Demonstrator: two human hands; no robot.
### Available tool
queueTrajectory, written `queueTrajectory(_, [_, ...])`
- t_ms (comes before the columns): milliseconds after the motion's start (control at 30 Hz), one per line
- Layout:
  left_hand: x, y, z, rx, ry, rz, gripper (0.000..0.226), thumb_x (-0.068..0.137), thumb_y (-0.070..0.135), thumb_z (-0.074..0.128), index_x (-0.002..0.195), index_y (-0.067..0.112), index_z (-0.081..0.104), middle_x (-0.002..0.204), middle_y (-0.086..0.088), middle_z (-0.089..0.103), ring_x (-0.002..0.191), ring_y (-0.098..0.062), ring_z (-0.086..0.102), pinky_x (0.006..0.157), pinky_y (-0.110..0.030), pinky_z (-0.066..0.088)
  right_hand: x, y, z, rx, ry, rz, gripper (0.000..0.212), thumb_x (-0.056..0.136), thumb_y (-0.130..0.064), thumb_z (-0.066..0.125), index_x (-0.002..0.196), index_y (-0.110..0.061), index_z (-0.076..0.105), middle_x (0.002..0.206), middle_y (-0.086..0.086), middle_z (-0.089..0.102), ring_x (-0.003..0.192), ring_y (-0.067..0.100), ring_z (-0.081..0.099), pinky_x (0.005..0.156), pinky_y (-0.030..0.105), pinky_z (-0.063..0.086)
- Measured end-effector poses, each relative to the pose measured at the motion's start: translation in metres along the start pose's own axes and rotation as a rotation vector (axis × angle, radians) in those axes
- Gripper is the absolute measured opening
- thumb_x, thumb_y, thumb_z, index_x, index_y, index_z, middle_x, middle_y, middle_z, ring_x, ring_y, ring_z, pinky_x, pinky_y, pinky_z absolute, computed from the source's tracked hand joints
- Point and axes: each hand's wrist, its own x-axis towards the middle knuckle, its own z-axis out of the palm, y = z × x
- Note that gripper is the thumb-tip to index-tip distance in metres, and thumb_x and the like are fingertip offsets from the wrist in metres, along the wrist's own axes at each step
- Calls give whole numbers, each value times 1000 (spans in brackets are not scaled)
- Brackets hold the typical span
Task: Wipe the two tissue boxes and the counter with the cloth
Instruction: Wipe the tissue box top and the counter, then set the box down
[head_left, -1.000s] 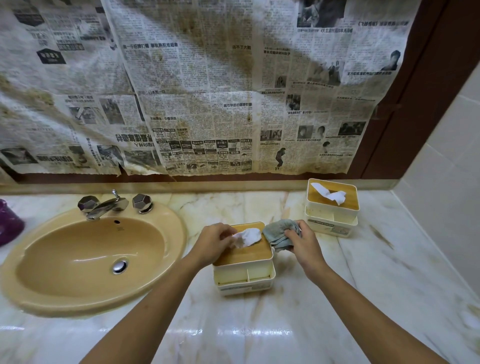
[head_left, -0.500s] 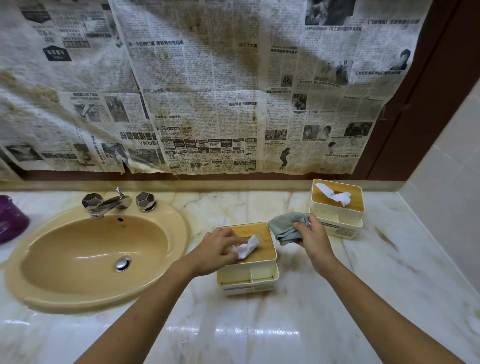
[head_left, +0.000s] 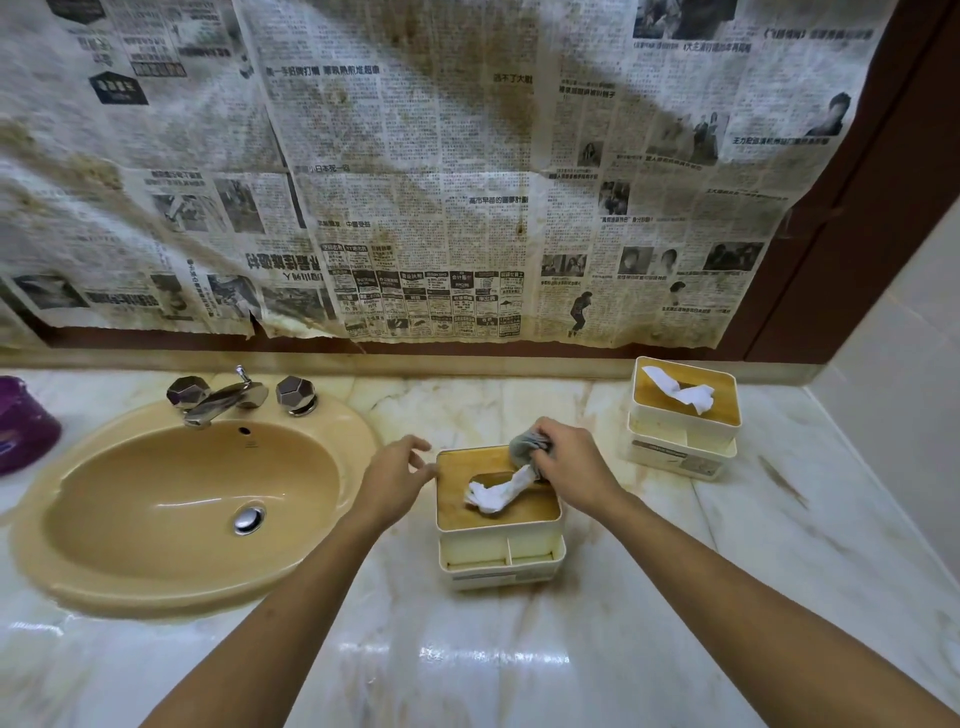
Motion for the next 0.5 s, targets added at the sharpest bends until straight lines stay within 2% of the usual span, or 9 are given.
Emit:
queueTrajectory(100, [2, -5, 2, -178, -114, -169, 14, 90, 19, 68, 97, 7, 70, 92, -8, 72, 75, -22, 72, 63, -30, 56, 19, -13, 10, -167, -68, -28, 13, 86, -5, 56, 86, -17, 62, 87, 4, 65, 83, 20, 57, 65, 28, 39])
queueTrajectory(167, [3, -8, 3, -296, -126, -214, 10, 90, 13, 69, 91, 4, 72, 90, -12, 73, 69, -21, 72, 57, -26, 56, 32, -22, 15, -215, -127, -26, 14, 86, -5, 58, 92, -12, 68, 90, 6, 68, 86, 23, 59, 69, 32, 46])
queueTrajectory(233, [5, -10, 3, -388, -137, -242, 9, 88, 9, 70, 91, 1, 72, 86, -12, 71, 66, -21, 70, 57, -27, 57, 43, -32, 20, -235, -201, -50, 18, 84, -4, 59, 94, -12, 72, 91, 9, 69, 86, 25, 60, 73, 34, 51])
queueTrajectory(400, [11, -15, -1, -474, -211, -292, 12, 86, 7, 72, 94, -2, 72, 85, -16, 71, 66, -23, 71, 60, -29, 59, 50, -54, 38, -270, -373, -245, 22, 84, -3, 58, 98, -11, 73, 97, 9, 68, 90, 24, 59, 79, 38, 50])
queueTrajectory(500, [13, -17, -2, -517, -231, -318, 14, 85, 8, 74, 95, -2, 73, 85, -18, 72, 66, -24, 73, 60, -29, 60, 50, -49, 33, -322, -405, -318, 19, 84, -2, 56, 94, -11, 70, 96, 7, 65, 89, 23, 57, 78, 37, 48])
